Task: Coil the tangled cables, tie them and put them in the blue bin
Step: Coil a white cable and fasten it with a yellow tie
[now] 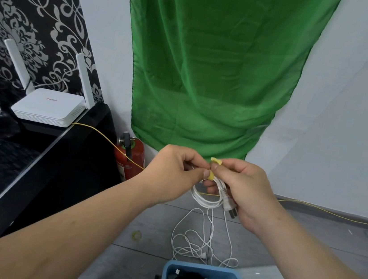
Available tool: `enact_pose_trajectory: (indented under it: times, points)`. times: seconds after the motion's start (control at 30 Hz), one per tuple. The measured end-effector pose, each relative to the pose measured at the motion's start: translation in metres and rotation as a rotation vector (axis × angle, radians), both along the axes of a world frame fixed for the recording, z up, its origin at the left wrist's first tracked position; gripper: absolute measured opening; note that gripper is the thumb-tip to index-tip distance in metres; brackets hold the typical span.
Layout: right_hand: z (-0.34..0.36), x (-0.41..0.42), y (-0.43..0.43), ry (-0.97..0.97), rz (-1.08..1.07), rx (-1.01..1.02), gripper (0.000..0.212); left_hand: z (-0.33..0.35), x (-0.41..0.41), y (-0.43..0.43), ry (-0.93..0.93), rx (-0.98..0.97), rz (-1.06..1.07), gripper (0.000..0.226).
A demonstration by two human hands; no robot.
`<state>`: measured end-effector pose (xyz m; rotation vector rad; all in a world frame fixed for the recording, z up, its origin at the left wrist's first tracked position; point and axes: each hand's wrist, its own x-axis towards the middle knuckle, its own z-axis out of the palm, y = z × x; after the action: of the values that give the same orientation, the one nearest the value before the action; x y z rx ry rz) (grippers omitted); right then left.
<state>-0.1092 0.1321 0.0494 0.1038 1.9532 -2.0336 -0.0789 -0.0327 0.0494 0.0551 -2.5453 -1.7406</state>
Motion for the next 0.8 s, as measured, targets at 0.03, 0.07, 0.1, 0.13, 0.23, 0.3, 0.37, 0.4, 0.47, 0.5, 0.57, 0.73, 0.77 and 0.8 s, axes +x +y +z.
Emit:
enact_pose_trajectory:
  times: [0.03,0.07,0.1,0.13,0.23,0.3,0.37,0.4,0.47,0.5,0.57,0.73,0.77,0.8]
  points:
    - [0.0,0.001,0.0,0.034,0.003,0.011,0.006,0.0,0.0,0.0,-0.008,-0.002,0.0,0.004]
    - [-0.001,0.001,0.001,0.072,0.012,0.025,0.006,0.0,0.0,-0.001,-0.015,-0.002,0.001,0.003]
    - [-0.001,0.001,0.002,0.108,0.028,0.036,0.007,0.001,-0.001,-0.002,-0.022,0.002,0.008,0.003]
    - [-0.001,0.0,0.003,0.146,0.049,0.045,0.009,0.001,-0.001,-0.003,-0.03,0.014,0.019,0.003]
    - [0.002,0.0,0.006,0.253,0.123,0.096,0.015,0.005,-0.001,-0.006,-0.077,0.119,0.056,0.001]
    - [0.004,-0.001,0.008,0.257,0.157,0.118,0.019,0.005,-0.001,-0.007,-0.102,0.182,0.079,0.002]
    - [0.006,-0.001,0.01,0.198,0.19,0.112,0.025,0.003,0.0,-0.007,-0.118,0.218,0.096,0.002]
    - [0.006,-0.001,0.01,0.184,0.206,0.104,0.025,0.002,0.0,-0.007,-0.127,0.236,0.101,0.003]
    - [0.006,0.0,0.009,0.197,0.222,0.104,0.017,-0.001,0.0,-0.007,-0.144,0.266,0.11,0.004]
    - [0.005,-0.001,0.009,0.206,0.226,0.106,0.016,-0.002,0.0,-0.007,-0.149,0.277,0.109,0.005]
    - [0.002,-0.001,0.01,0.207,0.232,0.126,0.019,-0.002,0.0,-0.006,-0.152,0.279,0.102,0.004]
    - [0.0,-0.002,0.015,0.193,0.247,0.227,0.022,-0.003,0.001,-0.004,-0.138,0.22,0.092,0.003]
    - [-0.001,-0.004,0.015,0.211,0.252,0.265,0.025,-0.003,0.001,-0.003,-0.134,0.208,0.087,0.003]
    - [-0.002,-0.004,0.016,0.231,0.258,0.303,0.028,-0.004,0.001,-0.002,-0.133,0.197,0.083,0.003]
